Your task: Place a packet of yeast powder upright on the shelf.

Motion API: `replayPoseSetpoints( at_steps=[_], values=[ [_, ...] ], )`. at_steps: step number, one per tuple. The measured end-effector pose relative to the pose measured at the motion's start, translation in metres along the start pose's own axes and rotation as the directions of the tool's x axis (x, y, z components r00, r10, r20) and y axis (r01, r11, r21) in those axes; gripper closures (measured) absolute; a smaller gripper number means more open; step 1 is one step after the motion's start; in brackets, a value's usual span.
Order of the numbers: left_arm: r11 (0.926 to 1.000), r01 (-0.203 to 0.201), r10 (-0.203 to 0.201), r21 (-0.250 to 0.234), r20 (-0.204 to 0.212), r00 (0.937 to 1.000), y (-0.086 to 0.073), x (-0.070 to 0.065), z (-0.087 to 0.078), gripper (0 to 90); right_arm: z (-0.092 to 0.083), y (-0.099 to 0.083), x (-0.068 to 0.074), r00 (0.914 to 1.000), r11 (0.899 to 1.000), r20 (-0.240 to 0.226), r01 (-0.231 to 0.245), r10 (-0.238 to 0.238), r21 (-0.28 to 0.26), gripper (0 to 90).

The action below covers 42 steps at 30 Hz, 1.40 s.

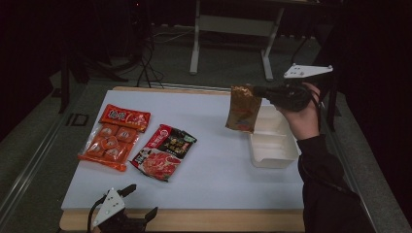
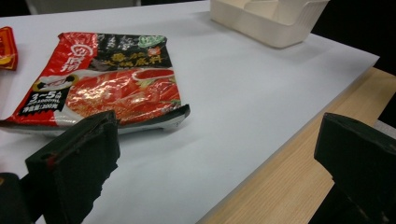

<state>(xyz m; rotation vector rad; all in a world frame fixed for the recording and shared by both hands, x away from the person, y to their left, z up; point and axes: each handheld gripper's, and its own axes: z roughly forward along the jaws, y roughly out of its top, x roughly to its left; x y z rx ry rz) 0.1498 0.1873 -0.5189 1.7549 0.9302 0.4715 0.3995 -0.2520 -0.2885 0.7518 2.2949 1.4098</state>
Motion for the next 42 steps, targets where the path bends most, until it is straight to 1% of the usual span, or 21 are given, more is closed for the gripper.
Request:
replayPoseSetpoints(
  at_steps=[3,8,10,14,20,24,26,31,36,40,42],
  values=[
    [1.0,-0.001,0.001,0.0,-0.006,1.0,-0.001,-0.002,-0.001,0.5,-0.001,0.0,-0.011,0.9998,1.0,0.015,-0.01,0.01,-0.005,89.4],
    [1.0,0.003,-0.003,-0.003,-0.01,0.9999,-0.001,-0.002,-0.002,0.5,-0.002,0.0,-0.031,0.9982,0.999,0.044,-0.04,0.041,-0.012,89.4],
    [1.0,0.004,-0.004,0.0,-0.009,1.0,-0.001,-0.002,-0.001,0.6,-0.002,0.0,-0.037,0.9971,0.999,0.062,-0.043,0.043,-0.009,89.5],
    [1.0,-0.001,0.001,0.007,-0.008,1.0,-0.001,-0.002,-0.001,0.5,-0.001,-0.003,-0.05,0.9951,0.998,0.08,-0.058,0.058,-0.004,89.5],
    [1.0,0.009,-0.009,0.003,-0.012,0.9999,-0.002,-0.001,-0.003,0.5,-0.003,-0.01,-0.064,0.9909,0.997,0.114,-0.073,0.073,-0.003,89.5],
    [1.0,0.01,-0.01,0.0,-0.012,0.9999,-0.002,-0.001,-0.003,0.5,-0.003,-0.015,-0.075,0.9859,0.995,0.137,-0.096,0.095,-0.002,89.5],
    [0.9999,0.011,-0.011,0.002,-0.011,0.9999,-0.002,-0.002,-0.003,0.5,-0.002,-0.017,-0.081,0.9841,0.994,0.141,-0.109,0.108,-0.003,89.5],
    [0.9999,0.013,-0.012,0.005,-0.02,0.9997,-0.002,-0.002,-0.003,0.5,0.005,-0.023,-0.095,0.9769,0.993,0.181,-0.119,0.113,0.022,89.5],
    [0.9998,0.019,-0.019,0.001,-0.027,0.9995,-0.002,0.0,-0.004,0.5,0.013,-0.026,-0.107,0.9714,0.991,0.203,-0.132,0.123,0.033,89.4],
    [0.9998,0.02,-0.02,0.001,-0.03,0.9994,-0.002,0.0,-0.005,0.5,0.02,-0.027,-0.115,0.9652,0.991,0.235,-0.128,0.114,0.045,89.4],
    [0.9998,0.021,-0.021,-0.001,-0.032,0.9993,-0.002,0.0,-0.005,0.5,0.025,-0.03,-0.119,0.9609,0.989,0.248,-0.14,0.124,0.05,89.4]
  ],
)
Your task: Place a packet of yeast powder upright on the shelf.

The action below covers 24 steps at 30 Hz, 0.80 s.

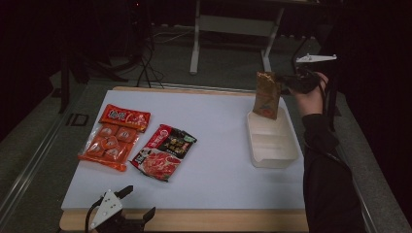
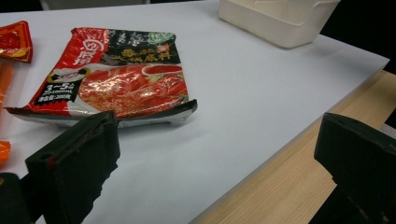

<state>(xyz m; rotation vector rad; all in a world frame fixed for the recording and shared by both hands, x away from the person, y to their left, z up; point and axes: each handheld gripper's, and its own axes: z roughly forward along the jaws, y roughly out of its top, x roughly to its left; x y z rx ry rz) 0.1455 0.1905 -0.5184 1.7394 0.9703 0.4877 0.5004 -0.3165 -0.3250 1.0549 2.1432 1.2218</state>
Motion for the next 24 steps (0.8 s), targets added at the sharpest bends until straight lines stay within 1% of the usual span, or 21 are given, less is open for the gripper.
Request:
replayPoseSetpoints(
  at_steps=[3,5,10,13,17,20,22,23,24],
  values=[
    [1.0,0.001,-0.001,0.003,-0.001,1.0,0.0,0.0,0.0,0.5,0.006,-0.005,-0.002,1.0,1.0,0.0,-0.002,0.002,0.006,89.3],
    [1.0,0.001,-0.001,0.005,0.0,1.0,0.0,0.0,0.0,0.5,0.01,-0.009,-0.003,0.9995,1.0,-0.024,-0.019,0.019,0.003,89.3],
    [0.9999,-0.002,0.002,0.01,-0.002,1.0,-0.001,0.0,0.001,0.6,0.015,-0.016,-0.001,0.997,0.999,-0.07,-0.035,0.034,-0.005,89.2],
    [0.9999,-0.002,0.002,0.011,-0.001,1.0,0.0,0.0,0.001,0.5,0.017,-0.02,0.001,0.9962,0.999,-0.08,-0.036,0.035,-0.003,89.2],
    [0.9999,-0.005,0.005,0.012,0.001,1.0,0.0,0.0,0.001,0.5,0.021,-0.026,0.001,0.9961,0.999,-0.074,-0.046,0.047,0.016,89.2],
    [0.9999,-0.004,0.004,0.012,0.004,1.0,0.0,0.0,0.001,0.6,0.026,-0.039,-0.002,0.9953,0.996,-0.062,-0.072,0.075,0.044,89.0],
    [0.9999,-0.007,0.007,0.015,0.004,1.0,0.0,0.0,0.002,0.5,0.029,-0.045,-0.004,0.9955,0.995,-0.045,-0.08,0.083,0.067,88.8],
    [0.9999,-0.006,0.006,0.014,0.004,1.0,0.0,0.0,0.002,0.5,0.029,-0.048,-0.005,0.9951,0.994,-0.04,-0.088,0.091,0.07,88.7],
    [0.9998,-0.011,0.011,0.015,0.006,0.9999,0.0,0.0,0.002,0.5,0.029,-0.051,-0.007,0.9932,0.992,-0.04,-0.107,0.109,0.066,88.6]
  ],
)
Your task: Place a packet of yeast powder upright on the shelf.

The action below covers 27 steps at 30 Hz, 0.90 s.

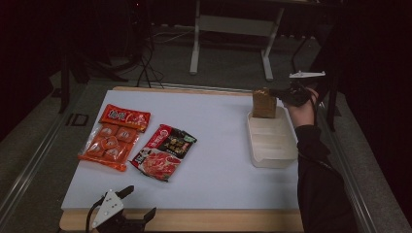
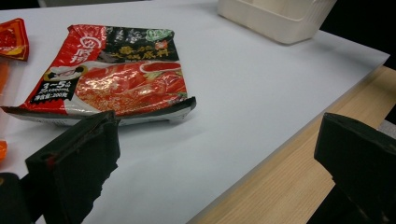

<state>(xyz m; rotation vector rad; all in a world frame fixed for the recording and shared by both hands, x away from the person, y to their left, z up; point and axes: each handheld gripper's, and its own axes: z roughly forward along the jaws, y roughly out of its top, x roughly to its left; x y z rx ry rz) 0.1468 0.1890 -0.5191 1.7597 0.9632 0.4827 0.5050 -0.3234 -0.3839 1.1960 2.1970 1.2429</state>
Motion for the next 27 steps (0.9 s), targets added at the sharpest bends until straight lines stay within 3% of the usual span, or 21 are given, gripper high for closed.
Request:
replayPoseSetpoints(
  at_steps=[4,5,6,9,11,12,17,20,23,24,27],
  values=[
    [1.0,-0.001,0.001,0.0,0.005,1.0,0.001,0.0,0.001,0.5,-0.002,-0.001,-0.002,0.9996,1.0,0.027,-0.01,0.01,0.006,87.4],
    [1.0,-0.004,0.004,0.0,0.006,1.0,0.001,-0.001,0.002,0.5,-0.005,-0.001,-0.001,0.9989,1.0,0.046,-0.006,0.005,0.006,81.8],
    [1.0,-0.005,0.005,-0.001,0.005,1.0,0.001,-0.001,0.002,0.5,-0.005,-0.001,-0.001,0.9989,1.0,0.046,-0.006,0.005,0.006,81.8],
    [0.9999,-0.005,0.005,-0.012,0.0,1.0,0.001,-0.001,0.001,0.5,-0.014,0.0,-0.001,0.9979,0.999,0.061,-0.023,0.025,-0.034,73.5],
    [0.9999,-0.004,0.004,-0.017,0.003,1.0,0.002,0.0,0.0,0.5,-0.018,0.0,-0.001,0.9978,0.998,0.056,-0.032,0.035,-0.045,72.5],
    [0.9998,-0.008,0.008,-0.018,0.004,1.0,0.002,0.0,0.0,0.5,-0.023,0.0,0.001,0.9969,0.998,0.074,-0.021,0.025,-0.059,68.4],
    [0.9995,-0.032,0.032,-0.007,0.006,0.9995,0.002,-0.003,0.002,0.5,-0.039,-0.002,0.009,0.9983,0.997,0.056,-0.009,0.013,-0.078,61.8],
    [0.9995,-0.012,0.013,-0.028,0.041,0.9991,0.003,-0.004,0.003,0.6,-0.051,-0.001,0.016,0.9996,0.994,0.028,-0.001,0.004,-0.105,57.9],
    [0.9995,-0.001,0.003,-0.032,0.049,0.9988,0.005,-0.005,0.004,0.6,-0.055,-0.001,0.019,0.9998,0.993,0.019,0.0,0.002,-0.119,56.2],
    [0.9998,-0.003,0.004,-0.022,0.048,0.9989,0.005,-0.005,0.005,0.6,-0.064,0.0,0.03,0.9996,0.992,0.014,0.027,-0.026,-0.122,49.6],
    [1.0,-0.003,0.004,-0.008,0.064,0.9979,0.006,-0.006,0.006,0.5,-0.072,-0.003,0.041,0.9993,0.989,0.002,0.038,-0.039,-0.142,42.3]
  ],
)
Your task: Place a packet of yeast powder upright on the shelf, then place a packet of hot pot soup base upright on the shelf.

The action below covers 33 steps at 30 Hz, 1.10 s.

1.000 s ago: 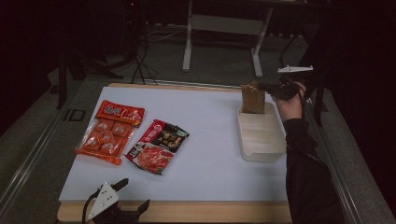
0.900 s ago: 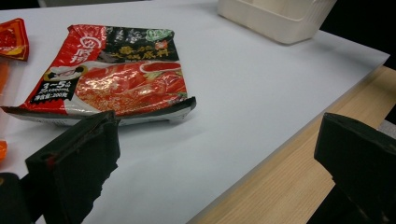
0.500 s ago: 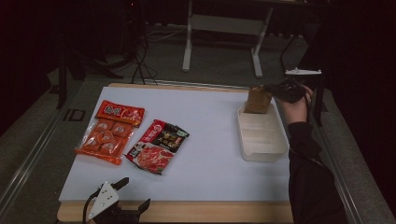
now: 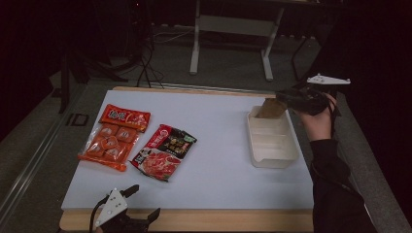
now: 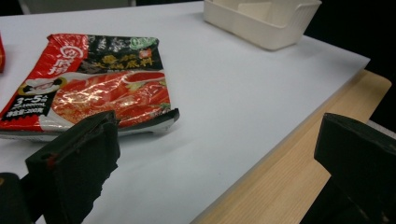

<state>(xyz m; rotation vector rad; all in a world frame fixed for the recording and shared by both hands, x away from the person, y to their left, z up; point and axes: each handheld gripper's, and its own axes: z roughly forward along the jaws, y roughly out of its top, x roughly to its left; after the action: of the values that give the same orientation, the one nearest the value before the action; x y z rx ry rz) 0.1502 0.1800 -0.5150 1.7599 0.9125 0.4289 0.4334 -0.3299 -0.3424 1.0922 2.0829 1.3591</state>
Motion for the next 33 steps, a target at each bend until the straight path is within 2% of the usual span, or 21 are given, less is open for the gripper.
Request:
replayPoseSetpoints(
  at_steps=[4,6,7,9,11,12,13,14,16,18,20,21,23,24,25,27,28,30,31,32,33],
  values=[
    [0.9995,-0.009,0.008,0.032,0.026,0.9996,0.004,-0.003,0.002,0.5,-0.01,-0.009,0.017,0.9996,0.999,-0.023,0.018,-0.019,-0.037,31.0],
    [0.9982,-0.02,0.018,0.056,0.037,0.9991,0.004,-0.005,0.003,0.6,-0.015,-0.015,0.026,0.9989,0.998,-0.047,0.005,-0.008,-0.064,25.2],
    [0.9982,-0.02,0.018,0.056,0.037,0.9991,0.004,-0.005,0.003,0.5,-0.015,-0.015,0.026,0.9989,0.998,-0.047,0.005,-0.008,-0.064,25.2],
    [0.9979,-0.018,0.016,0.063,0.037,0.9992,0.004,-0.004,0.003,0.5,-0.024,-0.025,0.04,0.9968,0.995,-0.078,0.008,-0.016,-0.096,17.3],
    [0.9982,-0.008,0.006,0.059,0.037,0.9993,0.004,-0.003,0.003,0.5,-0.026,-0.029,0.045,0.9958,0.994,-0.089,0.009,-0.019,-0.11,16.2],
    [0.9984,-0.01,0.008,0.056,0.039,0.9992,0.005,-0.002,0.002,0.6,-0.028,-0.034,0.051,0.9933,0.994,-0.115,0.004,-0.017,-0.113,13.8],
    [0.9985,-0.009,0.007,0.054,0.031,0.9995,0.007,0.0,0.001,0.6,-0.035,-0.044,0.064,0.9894,0.99,-0.142,0.009,-0.028,-0.138,13.7],
    [0.9988,-0.001,-0.001,0.05,0.036,0.9994,0.007,0.002,0.0,0.6,-0.035,-0.044,0.064,0.9894,0.99,-0.142,0.009,-0.028,-0.138,13.7],
    [0.998,0.034,-0.036,0.052,0.036,0.9987,0.01,0.009,-0.002,0.6,-0.043,-0.057,0.078,0.9817,0.989,-0.189,-0.003,-0.026,-0.151,13.9],
    [0.9973,0.042,-0.045,0.061,0.035,0.9984,0.012,0.012,-0.002,0.6,-0.046,-0.061,0.082,0.9784,0.987,-0.205,-0.007,-0.026,-0.157,13.9],
    [0.997,0.018,-0.019,0.075,0.005,0.9998,0.018,0.019,-0.002,2.2,-0.054,-0.074,0.097,0.9737,0.988,-0.225,-0.003,-0.033,-0.155,14.1],
    [0.997,0.018,-0.019,0.075,0.005,0.9998,0.018,0.019,-0.002,4.9,-0.054,-0.074,0.097,0.9737,0.988,-0.225,-0.003,-0.033,-0.155,14.1],
    [0.9975,-0.007,0.009,0.071,-0.037,0.9993,0.026,0.028,-0.001,7.9,-0.061,-0.087,0.113,0.9656,0.99,-0.259,-0.01,-0.026,-0.139,14.3],
    [0.9975,-0.007,0.009,0.071,-0.037,0.9993,0.026,0.028,-0.001,12.6,-0.063,-0.092,0.119,0.9613,0.991,-0.274,-0.006,-0.03,-0.131,14.3],
    [0.9977,-0.01,0.014,0.067,-0.066,0.9977,0.032,0.036,0.0,13.7,-0.066,-0.097,0.124,0.9585,0.992,-0.282,0.004,-0.04,-0.127,14.3],
    [0.9977,-0.004,0.009,0.068,-0.073,0.9973,0.035,0.041,0.001,14.5,-0.068,-0.101,0.129,0.9553,0.993,-0.293,0.007,-0.041,-0.116,14.3],
    [0.9975,0.002,0.004,0.071,-0.086,0.9963,0.039,0.046,0.003,14.9,-0.073,-0.11,0.136,0.9471,0.995,-0.319,0.002,-0.035,-0.103,14.6],
    [0.9965,-0.001,0.012,0.083,-0.126,0.992,0.047,0.057,0.005,14.9,-0.076,-0.113,0.139,0.9436,0.995,-0.33,-0.007,-0.025,-0.097,15.0],
    [0.9959,0.003,0.009,0.09,-0.135,0.9908,0.05,0.063,0.006,18.5,-0.082,-0.12,0.144,0.9483,0.993,-0.316,-0.003,-0.035,-0.121,17.0],
    [0.9956,0.015,0.001,0.093,-0.167,0.986,0.056,0.075,0.009,20.1,-0.085,-0.123,0.146,0.9474,0.993,-0.318,-0.003,-0.036,-0.12,16.9],
    [0.9956,0.015,0.001,0.093,-0.167,0.986,0.056,0.075,0.009,25.3,-0.085,-0.123,0.146,0.9474,0.993,-0.318,-0.003,-0.036,-0.12,16.9]
  ],
)
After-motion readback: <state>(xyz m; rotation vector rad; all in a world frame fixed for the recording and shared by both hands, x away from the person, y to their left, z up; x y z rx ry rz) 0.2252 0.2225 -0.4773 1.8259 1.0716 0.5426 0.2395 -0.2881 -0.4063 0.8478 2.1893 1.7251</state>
